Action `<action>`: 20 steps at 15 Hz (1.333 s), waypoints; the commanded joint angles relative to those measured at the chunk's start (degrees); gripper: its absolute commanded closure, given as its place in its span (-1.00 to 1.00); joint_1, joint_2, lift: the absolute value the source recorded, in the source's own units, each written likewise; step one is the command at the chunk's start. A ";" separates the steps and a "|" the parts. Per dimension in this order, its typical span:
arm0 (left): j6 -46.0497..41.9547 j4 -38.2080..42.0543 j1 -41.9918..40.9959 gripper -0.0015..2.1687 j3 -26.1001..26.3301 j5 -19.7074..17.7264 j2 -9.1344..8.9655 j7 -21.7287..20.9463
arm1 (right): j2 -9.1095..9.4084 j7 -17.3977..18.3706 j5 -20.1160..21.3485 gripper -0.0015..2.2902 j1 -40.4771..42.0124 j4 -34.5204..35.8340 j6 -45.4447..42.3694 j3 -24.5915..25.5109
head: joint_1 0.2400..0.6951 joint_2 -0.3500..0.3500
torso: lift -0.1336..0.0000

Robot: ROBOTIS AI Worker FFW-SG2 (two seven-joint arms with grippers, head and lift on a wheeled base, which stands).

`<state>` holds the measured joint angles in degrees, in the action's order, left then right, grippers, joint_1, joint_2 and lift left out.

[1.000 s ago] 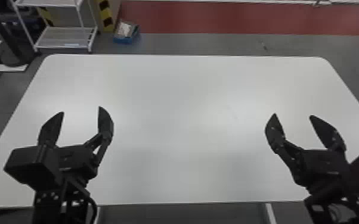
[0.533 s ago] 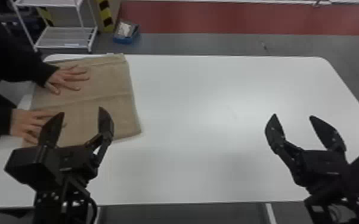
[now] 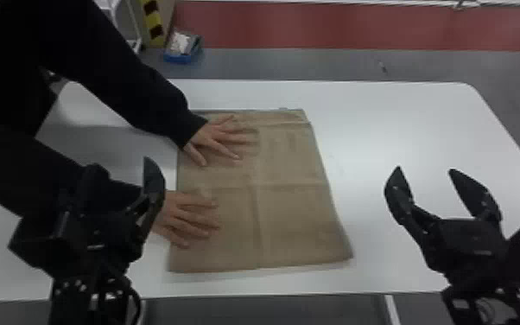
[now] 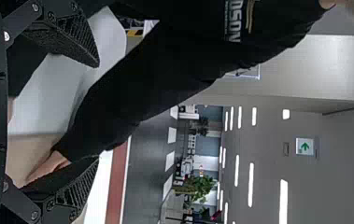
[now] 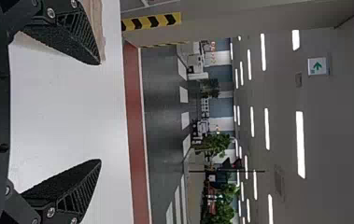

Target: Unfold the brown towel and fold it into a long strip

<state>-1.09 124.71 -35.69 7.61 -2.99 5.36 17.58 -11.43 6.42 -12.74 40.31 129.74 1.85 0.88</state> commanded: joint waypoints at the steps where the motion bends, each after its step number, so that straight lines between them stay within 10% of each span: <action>1: 0.00 -0.08 0.00 -0.82 0.04 0.00 0.00 0.00 | 0.00 -0.01 0.00 -0.88 0.12 -0.01 -0.13 0.00 | 1.00 -0.11 | -0.85; 20: 0.18 -0.08 0.18 -0.82 0.13 0.00 0.18 -0.09 | -0.18 -0.01 0.00 -0.88 0.20 -0.01 0.22 0.26 | 1.00 -0.13 | -0.85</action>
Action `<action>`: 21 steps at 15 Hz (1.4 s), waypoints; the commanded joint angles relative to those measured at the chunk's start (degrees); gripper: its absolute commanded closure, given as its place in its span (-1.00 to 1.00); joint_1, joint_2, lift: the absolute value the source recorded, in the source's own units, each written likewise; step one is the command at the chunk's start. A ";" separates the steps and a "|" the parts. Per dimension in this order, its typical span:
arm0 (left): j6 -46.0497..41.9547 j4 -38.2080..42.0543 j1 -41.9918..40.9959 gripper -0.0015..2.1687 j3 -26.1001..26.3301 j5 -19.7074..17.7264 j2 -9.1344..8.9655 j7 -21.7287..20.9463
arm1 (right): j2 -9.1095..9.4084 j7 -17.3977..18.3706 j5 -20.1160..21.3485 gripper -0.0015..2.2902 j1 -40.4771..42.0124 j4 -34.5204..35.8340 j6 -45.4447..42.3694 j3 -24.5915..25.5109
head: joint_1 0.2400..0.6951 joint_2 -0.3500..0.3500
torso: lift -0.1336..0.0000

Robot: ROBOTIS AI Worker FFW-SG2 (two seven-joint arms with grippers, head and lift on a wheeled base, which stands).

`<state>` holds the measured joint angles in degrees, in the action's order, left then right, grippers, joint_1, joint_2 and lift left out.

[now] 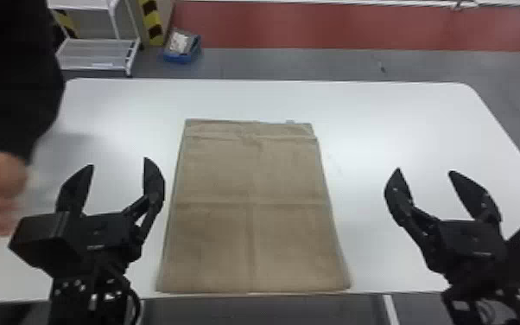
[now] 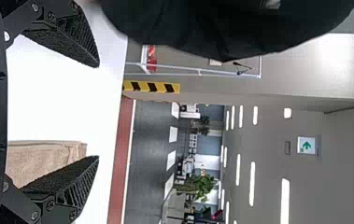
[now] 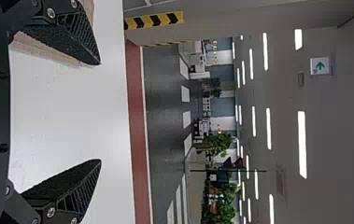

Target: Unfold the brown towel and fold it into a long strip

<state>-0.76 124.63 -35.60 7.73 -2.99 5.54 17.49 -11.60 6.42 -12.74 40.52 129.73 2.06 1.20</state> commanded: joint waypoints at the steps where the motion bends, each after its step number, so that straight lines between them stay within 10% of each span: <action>1: 0.02 0.00 0.00 -0.82 0.00 0.00 0.00 0.00 | 0.00 0.00 0.00 -0.88 -0.09 0.00 0.01 -0.06 | 1.00 -0.13 | -0.85; 10: 1.07 0.17 1.58 -0.81 1.05 0.35 0.09 -0.70 | 0.09 0.00 0.00 -0.88 -0.09 -0.62 0.01 0.03 | 1.00 -0.14 | -0.85; 21: 28.67 -3.78 20.04 -0.82 4.92 3.60 -0.09 -12.66 | 0.53 0.09 0.00 -0.88 -0.09 -1.93 -0.17 0.82 | 1.00 -0.43 | -0.85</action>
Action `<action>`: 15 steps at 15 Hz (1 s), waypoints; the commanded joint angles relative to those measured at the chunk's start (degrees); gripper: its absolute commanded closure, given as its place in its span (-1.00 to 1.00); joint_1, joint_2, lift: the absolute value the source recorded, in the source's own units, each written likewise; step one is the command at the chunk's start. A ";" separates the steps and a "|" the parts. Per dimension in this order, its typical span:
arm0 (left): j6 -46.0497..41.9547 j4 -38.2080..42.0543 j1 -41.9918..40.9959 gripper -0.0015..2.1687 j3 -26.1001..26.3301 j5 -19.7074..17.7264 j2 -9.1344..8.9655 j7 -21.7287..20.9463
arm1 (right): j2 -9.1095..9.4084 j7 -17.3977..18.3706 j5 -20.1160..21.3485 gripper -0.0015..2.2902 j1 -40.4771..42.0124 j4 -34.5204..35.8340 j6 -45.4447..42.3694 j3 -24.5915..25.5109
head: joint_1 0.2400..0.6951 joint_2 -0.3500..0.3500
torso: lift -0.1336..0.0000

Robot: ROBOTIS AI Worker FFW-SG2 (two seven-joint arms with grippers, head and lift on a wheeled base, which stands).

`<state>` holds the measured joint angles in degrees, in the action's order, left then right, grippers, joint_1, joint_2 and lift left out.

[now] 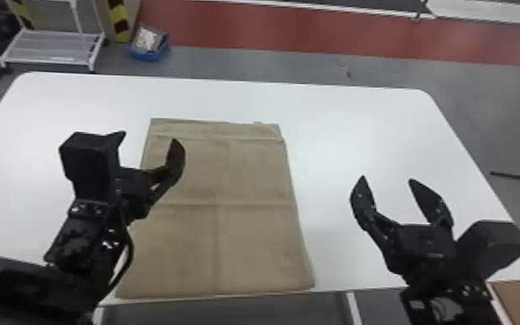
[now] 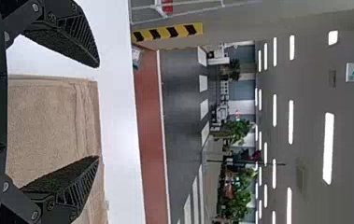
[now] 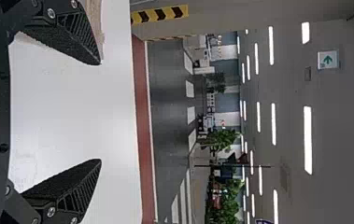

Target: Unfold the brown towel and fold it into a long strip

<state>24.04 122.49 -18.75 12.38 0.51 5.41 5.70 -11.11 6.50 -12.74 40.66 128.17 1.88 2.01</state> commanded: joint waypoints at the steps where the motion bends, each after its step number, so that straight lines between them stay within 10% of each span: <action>1: 8.09 -2.35 5.48 -0.81 0.45 0.10 -0.05 -2.62 | 0.03 0.00 0.00 -0.88 -0.32 -0.64 0.02 0.01 | 1.00 -0.46 | -0.85; 15: 17.40 -26.69 27.89 -0.75 0.72 1.51 -0.32 -13.96 | 0.38 0.00 0.00 -0.88 -1.90 -3.19 0.02 0.27 | 1.00 -0.52 | -0.85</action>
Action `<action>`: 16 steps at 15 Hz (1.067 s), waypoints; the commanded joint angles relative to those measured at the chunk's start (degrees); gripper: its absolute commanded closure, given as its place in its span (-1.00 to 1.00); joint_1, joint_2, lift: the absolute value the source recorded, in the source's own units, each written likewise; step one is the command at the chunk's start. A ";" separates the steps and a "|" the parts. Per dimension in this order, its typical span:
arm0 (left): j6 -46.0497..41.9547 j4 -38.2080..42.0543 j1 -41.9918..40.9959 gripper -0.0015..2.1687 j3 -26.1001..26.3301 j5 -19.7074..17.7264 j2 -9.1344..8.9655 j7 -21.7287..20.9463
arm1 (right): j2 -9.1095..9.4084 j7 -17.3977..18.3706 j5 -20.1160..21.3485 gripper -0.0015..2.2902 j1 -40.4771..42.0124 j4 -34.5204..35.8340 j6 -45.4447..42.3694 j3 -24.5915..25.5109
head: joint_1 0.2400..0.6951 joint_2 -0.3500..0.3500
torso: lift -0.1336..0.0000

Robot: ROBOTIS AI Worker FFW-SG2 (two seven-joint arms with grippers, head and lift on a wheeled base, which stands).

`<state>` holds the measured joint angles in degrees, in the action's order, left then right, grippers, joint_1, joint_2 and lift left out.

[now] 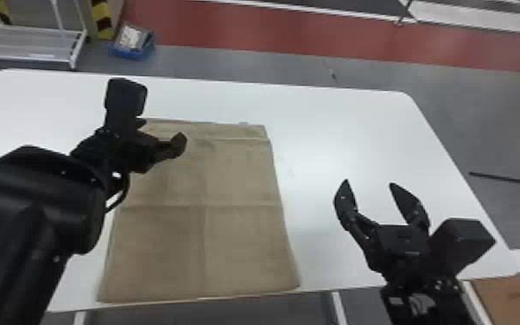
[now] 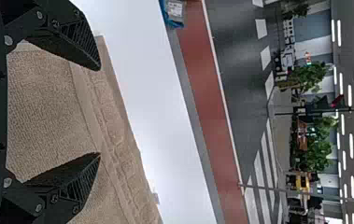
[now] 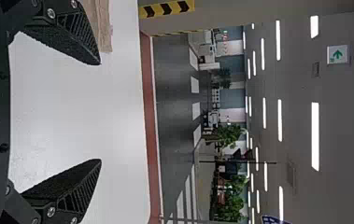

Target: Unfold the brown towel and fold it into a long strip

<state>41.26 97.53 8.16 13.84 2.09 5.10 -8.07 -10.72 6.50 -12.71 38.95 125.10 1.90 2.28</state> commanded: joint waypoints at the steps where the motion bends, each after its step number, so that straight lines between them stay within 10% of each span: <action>1: 0.18 -3.14 1.86 -0.75 -0.92 -0.07 0.00 -0.46 | 0.00 0.00 -0.04 -0.88 -0.36 -0.38 0.18 -0.09 | 1.00 -0.51 | -0.85; 16: 0.01 -11.14 5.46 -0.50 -1.71 1.25 -0.09 0.25 | -0.62 0.00 -0.04 -0.88 -1.68 -1.00 1.41 -0.26 | 1.00 -0.37 | -0.85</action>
<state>41.32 86.40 13.59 12.13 3.24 5.01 -7.86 -11.28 6.50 -12.74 37.34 124.21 3.13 2.02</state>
